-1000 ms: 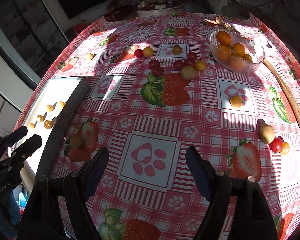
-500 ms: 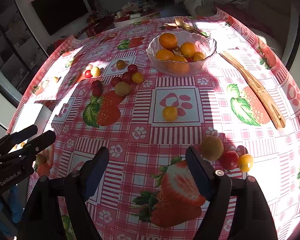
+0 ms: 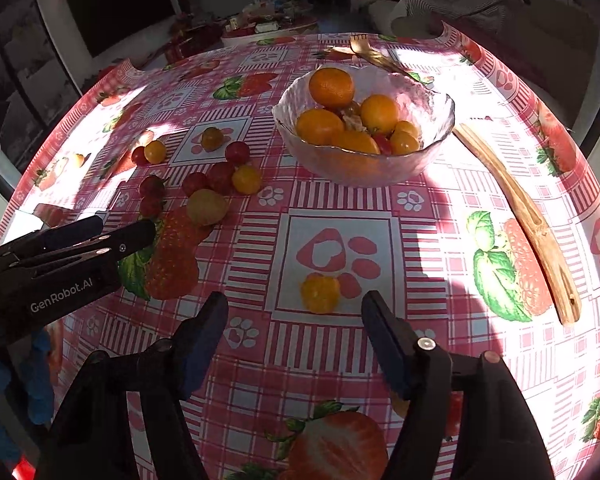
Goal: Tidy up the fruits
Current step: 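Grasp a red cherry tomato with the left gripper while the right grasps a yellow tomato, then carry both tomatoes over the white tray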
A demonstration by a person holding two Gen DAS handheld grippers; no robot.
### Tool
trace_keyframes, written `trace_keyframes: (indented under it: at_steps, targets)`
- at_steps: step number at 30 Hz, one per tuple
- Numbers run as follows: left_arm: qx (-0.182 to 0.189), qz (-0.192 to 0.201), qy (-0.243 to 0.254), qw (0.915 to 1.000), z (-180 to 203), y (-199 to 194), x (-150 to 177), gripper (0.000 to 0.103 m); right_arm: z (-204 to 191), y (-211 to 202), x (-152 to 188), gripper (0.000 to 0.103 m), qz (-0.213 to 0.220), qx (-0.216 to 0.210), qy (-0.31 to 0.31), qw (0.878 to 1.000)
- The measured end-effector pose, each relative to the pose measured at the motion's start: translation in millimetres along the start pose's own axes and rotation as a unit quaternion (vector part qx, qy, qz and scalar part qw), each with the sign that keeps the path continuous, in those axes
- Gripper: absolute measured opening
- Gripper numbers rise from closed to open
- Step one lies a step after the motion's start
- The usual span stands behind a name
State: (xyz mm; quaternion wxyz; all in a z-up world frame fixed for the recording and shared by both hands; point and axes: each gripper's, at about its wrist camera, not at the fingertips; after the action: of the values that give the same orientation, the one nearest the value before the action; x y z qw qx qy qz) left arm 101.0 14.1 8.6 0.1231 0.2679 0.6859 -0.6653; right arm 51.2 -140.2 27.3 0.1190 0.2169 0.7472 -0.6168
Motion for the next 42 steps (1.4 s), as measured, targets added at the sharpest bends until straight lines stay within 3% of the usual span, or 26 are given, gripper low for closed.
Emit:
trace_keyframes:
  at_steps: [2, 6, 9, 11, 12, 14, 15, 20, 25, 42]
  targets:
    - [-0.007, 0.004, 0.003, 1.0000, 3, 2, -3, 0.070, -2, 1, 1, 0.073, 0.003, 0.004, -0.006, 1.000]
    - [-0.012, 0.006, 0.004, 0.9999, 5, 3, -8, 0.052, -5, 3, 1, 0.070, 0.012, 0.019, -0.014, 1.000]
    - [-0.011, 0.009, 0.005, 0.9999, 7, 2, -9, 0.035, -8, 4, 2, 0.063, 0.020, 0.033, -0.023, 0.999]
    - [-0.011, 0.010, 0.006, 0.9999, 7, 2, -9, 0.022, -10, 3, 3, 0.051, 0.022, 0.034, -0.028, 0.999]
    - [-0.009, 0.011, 0.007, 0.9999, 8, 1, -8, 0.020, -11, 3, 3, 0.047, 0.022, 0.033, -0.032, 0.999]
    - [-0.002, 0.014, 0.007, 0.9999, 7, -1, -5, 0.020, -15, 2, 4, 0.022, 0.020, 0.025, -0.041, 0.999]
    - [0.003, 0.016, 0.006, 0.9999, 6, -3, -2, 0.020, -16, 2, 5, 0.021, 0.018, 0.022, -0.042, 0.999]
    - [0.024, 0.021, 0.003, 0.9995, 6, -19, 23, 0.020, -6, -4, 10, 0.021, -0.005, -0.051, -0.007, 0.999]
    - [0.034, 0.023, 0.010, 0.9991, 14, -41, 56, 0.020, 1, -14, 26, 0.021, -0.020, -0.077, 0.022, 0.997]
    - [0.052, 0.029, -0.028, 0.9979, 17, -110, 164, 0.020, -2, -57, 100, 0.021, -0.052, -0.086, 0.034, 0.994]
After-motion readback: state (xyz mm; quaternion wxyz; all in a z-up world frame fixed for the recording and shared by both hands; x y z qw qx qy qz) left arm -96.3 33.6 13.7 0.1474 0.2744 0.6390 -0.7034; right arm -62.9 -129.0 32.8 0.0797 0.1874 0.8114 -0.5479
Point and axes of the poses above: each gripper's, at about its wrist camera, not at the fingertips, and y roughly the way its jaws point, z to its right, x to its underside, and after that the axes turned 13 degrees about y, right-handed
